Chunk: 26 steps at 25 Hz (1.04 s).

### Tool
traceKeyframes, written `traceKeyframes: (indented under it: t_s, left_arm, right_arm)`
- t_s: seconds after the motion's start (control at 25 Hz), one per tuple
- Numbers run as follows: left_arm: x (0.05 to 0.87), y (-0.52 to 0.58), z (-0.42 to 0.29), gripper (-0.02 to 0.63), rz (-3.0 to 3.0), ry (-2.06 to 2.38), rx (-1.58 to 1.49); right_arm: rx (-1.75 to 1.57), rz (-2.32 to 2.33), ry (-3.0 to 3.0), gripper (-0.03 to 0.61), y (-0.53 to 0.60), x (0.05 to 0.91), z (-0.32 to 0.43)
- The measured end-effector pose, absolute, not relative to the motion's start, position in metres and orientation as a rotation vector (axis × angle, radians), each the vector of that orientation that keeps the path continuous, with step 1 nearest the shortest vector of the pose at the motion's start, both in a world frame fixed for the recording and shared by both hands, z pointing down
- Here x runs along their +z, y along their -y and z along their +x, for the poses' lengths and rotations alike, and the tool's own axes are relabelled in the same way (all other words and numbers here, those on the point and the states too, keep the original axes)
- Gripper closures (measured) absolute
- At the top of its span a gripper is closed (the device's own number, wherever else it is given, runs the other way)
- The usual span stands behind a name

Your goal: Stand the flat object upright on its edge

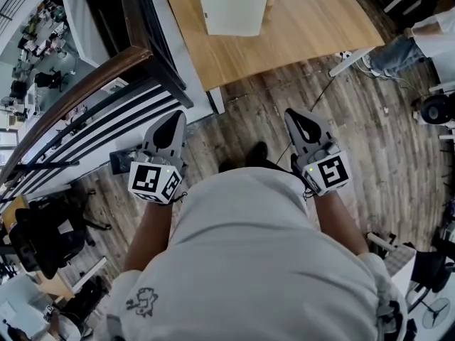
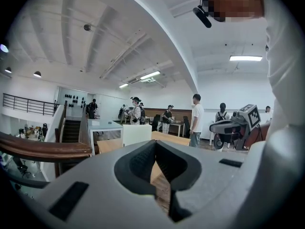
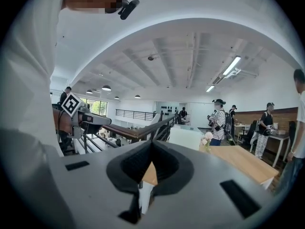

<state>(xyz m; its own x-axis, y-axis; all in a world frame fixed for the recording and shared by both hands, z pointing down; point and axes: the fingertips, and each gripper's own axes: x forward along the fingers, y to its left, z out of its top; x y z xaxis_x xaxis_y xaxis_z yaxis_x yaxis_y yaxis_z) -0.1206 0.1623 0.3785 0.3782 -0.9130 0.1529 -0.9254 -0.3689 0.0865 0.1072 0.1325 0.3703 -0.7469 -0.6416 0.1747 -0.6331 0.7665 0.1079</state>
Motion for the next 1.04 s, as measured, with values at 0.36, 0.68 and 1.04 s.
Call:
traceKeyframes:
  t_s: [0.36,0.68,1.04]
  left_arm:
    - [0.376,-0.182,-0.137,0.607,2.515,1.670,0.109]
    - [0.368,-0.189,-0.147,0.607,2.527,1.671,0.083]
    - [0.363,-0.189,-0.150,0.607,2.542,1.671,0.062]
  right_arm:
    - [-0.061,1.033,2.769,0.572,-0.154,0.368,0.090]
    - [-0.102,1.037,2.763,0.572,-0.160,0.357,0.079]
    - [-0.105,1.042,2.753,0.572,-0.159,0.357,0.076]
